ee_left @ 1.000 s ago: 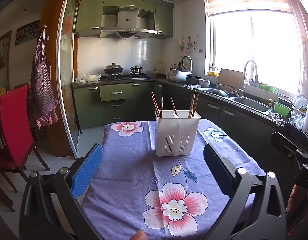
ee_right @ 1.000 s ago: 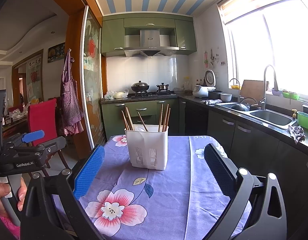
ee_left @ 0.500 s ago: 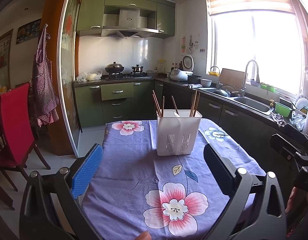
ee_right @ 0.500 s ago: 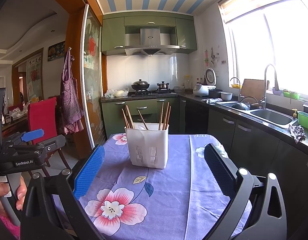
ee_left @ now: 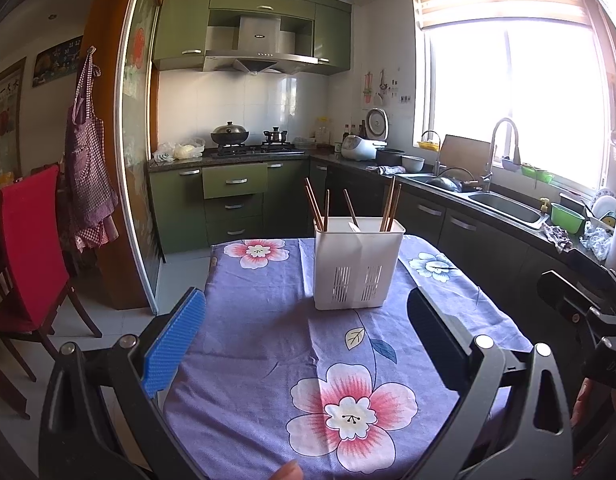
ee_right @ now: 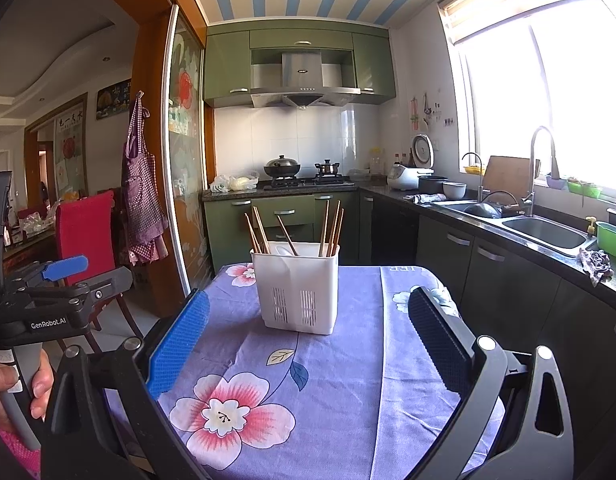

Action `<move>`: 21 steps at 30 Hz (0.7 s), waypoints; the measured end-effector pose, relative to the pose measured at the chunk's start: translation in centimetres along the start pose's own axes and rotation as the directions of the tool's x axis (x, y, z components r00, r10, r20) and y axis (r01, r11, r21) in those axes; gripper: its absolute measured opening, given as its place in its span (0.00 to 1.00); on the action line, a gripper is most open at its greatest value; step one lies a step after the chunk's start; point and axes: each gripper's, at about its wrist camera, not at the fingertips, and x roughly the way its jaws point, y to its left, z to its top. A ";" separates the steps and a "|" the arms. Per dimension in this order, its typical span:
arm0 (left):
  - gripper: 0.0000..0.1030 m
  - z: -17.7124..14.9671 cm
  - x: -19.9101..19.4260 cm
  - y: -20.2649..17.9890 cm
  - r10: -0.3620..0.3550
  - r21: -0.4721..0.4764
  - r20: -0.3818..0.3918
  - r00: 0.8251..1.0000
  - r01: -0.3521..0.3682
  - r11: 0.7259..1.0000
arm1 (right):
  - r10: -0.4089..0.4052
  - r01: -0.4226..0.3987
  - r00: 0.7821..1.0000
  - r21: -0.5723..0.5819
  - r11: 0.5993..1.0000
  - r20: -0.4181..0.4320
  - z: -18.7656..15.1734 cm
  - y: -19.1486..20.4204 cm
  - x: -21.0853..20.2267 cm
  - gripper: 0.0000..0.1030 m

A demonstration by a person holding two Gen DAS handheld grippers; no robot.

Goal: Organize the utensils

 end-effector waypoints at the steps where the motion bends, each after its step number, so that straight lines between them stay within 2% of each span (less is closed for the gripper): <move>1: 0.93 0.0 0.0 0.0 0.001 -0.001 -0.001 1.000 -0.001 1.000 | 0.000 0.000 1.000 0.000 1.000 0.000 0.0 0.0 0.0 0.95; 11: 0.93 -0.2 1.1 0.2 -0.073 -0.031 -0.058 0.996 0.071 0.997 | -0.001 0.001 1.000 -0.002 1.000 -0.007 -0.3 -0.1 0.2 0.95; 21: 0.93 -0.1 1.1 0.3 -0.025 -0.016 -0.024 0.999 0.025 1.000 | -0.002 0.002 1.000 -0.002 1.000 -0.013 -0.4 -0.2 0.3 0.95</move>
